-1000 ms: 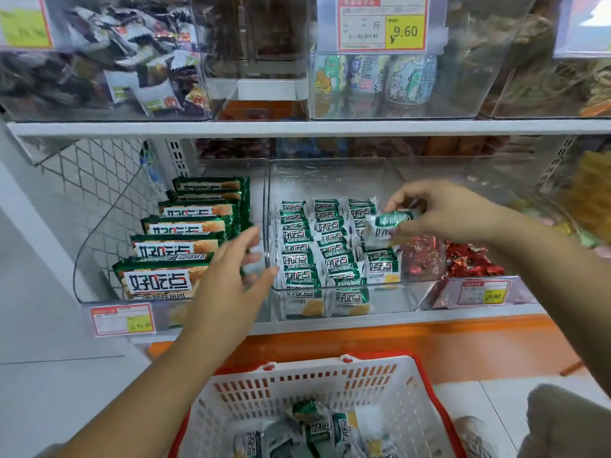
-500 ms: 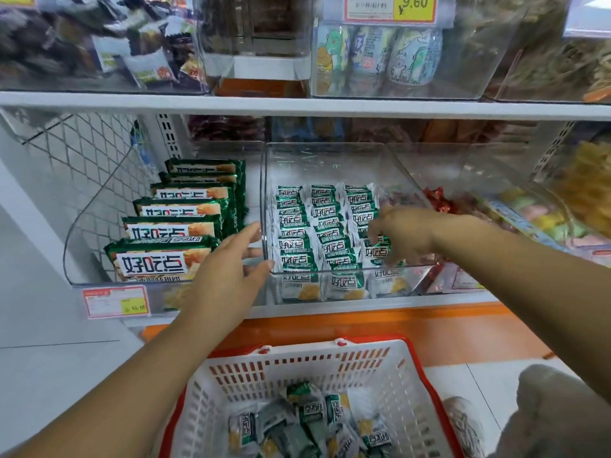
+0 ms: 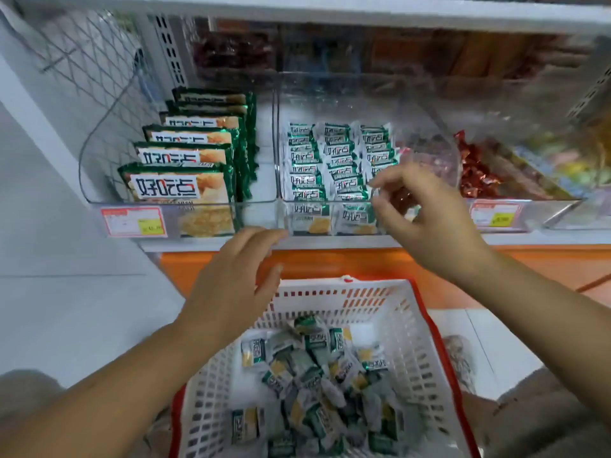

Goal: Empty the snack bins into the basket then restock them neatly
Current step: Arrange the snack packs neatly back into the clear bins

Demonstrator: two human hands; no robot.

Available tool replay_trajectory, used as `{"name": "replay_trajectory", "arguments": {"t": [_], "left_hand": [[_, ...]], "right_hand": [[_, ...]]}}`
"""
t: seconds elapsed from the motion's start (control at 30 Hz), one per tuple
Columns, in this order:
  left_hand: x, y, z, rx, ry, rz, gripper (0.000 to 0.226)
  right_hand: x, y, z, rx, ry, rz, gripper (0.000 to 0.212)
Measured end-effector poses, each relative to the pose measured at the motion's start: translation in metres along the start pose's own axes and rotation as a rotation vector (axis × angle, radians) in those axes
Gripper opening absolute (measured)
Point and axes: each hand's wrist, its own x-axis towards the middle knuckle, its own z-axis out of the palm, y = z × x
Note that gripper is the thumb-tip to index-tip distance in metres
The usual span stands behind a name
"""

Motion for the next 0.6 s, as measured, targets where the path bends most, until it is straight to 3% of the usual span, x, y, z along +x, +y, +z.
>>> {"name": "replay_trajectory", "arguments": {"t": [0.07, 0.2, 0.37, 0.43, 0.5, 0.6], "left_hand": [[-0.021, -0.018, 0.027, 0.013, -0.188, -0.088, 0.046], [-0.062, -0.054, 0.097, 0.006, -0.523, -0.280, 0.055], [-0.104, -0.075, 0.165, -0.080, -0.732, -0.482, 0.058], [-0.120, -0.084, 0.183, -0.179, -0.775, -0.617, 0.062], [-0.137, -0.098, 0.197, -0.199, -0.807, -0.723, 0.063], [-0.155, -0.112, 0.208, -0.123, -0.830, -0.762, 0.053]], "right_hand": [[-0.045, 0.005, 0.037, 0.112, -0.150, 0.108, 0.017], [-0.123, 0.061, 0.114, 0.126, -0.684, 0.538, 0.032], [-0.204, 0.114, 0.183, 0.303, -0.859, 0.978, 0.055], [-0.222, 0.114, 0.201, 0.334, -0.880, 1.027, 0.065], [-0.229, 0.113, 0.215, 0.244, -0.914, 0.958, 0.063], [-0.228, 0.110, 0.228, 0.193, -0.993, 0.927, 0.057]]}}
